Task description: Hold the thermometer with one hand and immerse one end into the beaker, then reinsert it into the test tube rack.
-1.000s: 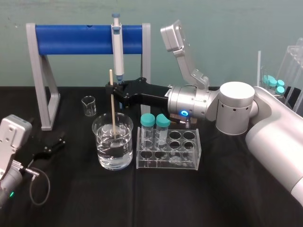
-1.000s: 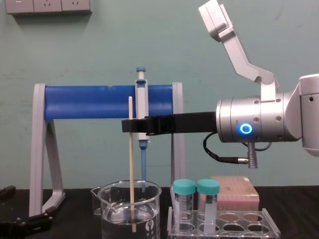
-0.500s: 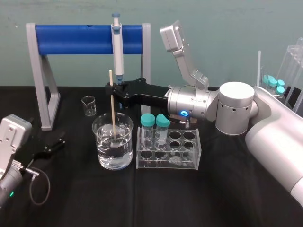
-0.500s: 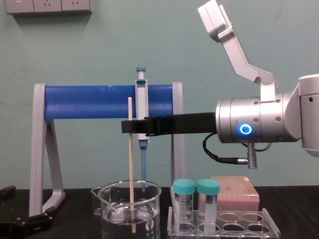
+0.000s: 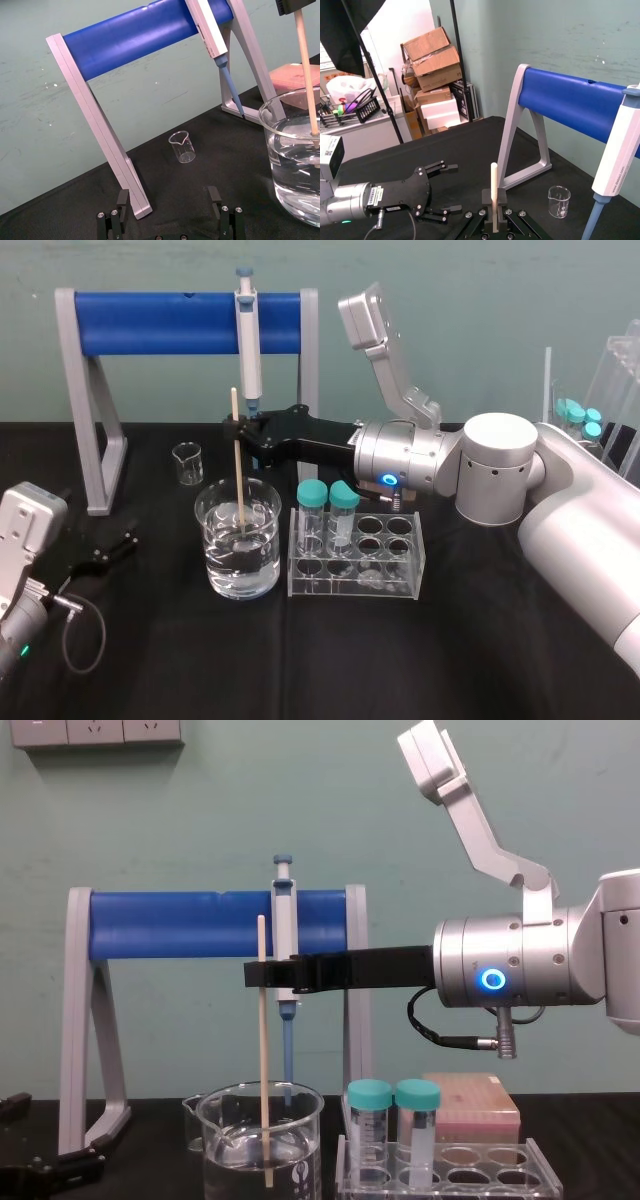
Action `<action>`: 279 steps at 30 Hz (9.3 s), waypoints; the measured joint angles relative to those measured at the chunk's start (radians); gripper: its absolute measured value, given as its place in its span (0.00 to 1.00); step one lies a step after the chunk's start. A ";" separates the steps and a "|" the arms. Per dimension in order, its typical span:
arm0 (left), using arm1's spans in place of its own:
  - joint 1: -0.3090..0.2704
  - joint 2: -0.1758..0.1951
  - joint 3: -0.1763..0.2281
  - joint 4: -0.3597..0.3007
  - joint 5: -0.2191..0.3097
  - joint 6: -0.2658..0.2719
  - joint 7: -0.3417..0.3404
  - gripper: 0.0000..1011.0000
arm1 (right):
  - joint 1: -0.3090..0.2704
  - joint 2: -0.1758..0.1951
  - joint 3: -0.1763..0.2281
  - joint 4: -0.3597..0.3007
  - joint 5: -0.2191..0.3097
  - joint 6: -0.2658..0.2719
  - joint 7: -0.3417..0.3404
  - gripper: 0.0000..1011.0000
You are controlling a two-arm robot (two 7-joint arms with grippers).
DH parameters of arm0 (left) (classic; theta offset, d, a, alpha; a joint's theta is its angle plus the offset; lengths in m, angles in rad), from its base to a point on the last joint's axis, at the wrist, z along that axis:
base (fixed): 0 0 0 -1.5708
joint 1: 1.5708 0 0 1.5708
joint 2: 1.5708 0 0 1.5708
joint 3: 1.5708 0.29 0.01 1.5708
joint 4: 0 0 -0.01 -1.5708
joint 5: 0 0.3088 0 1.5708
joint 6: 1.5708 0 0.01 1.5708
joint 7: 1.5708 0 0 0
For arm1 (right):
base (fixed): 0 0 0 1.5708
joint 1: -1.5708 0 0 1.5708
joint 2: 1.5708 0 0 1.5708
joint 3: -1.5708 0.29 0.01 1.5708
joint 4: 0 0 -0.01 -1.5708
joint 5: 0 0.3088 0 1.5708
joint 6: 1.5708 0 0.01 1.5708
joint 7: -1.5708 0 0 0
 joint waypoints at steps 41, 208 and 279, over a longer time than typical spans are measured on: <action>0.000 0.000 0.000 0.000 0.000 0.000 0.000 0.99 | 0.000 0.000 0.000 0.000 0.001 0.000 -0.001 0.05; 0.000 0.000 0.000 0.000 0.000 0.000 0.000 0.99 | -0.238 0.462 0.201 -0.491 0.275 0.199 -0.230 0.05; 0.000 0.000 0.000 0.000 0.000 0.000 0.000 0.99 | -0.222 0.335 0.130 -0.257 0.127 0.101 -0.116 0.05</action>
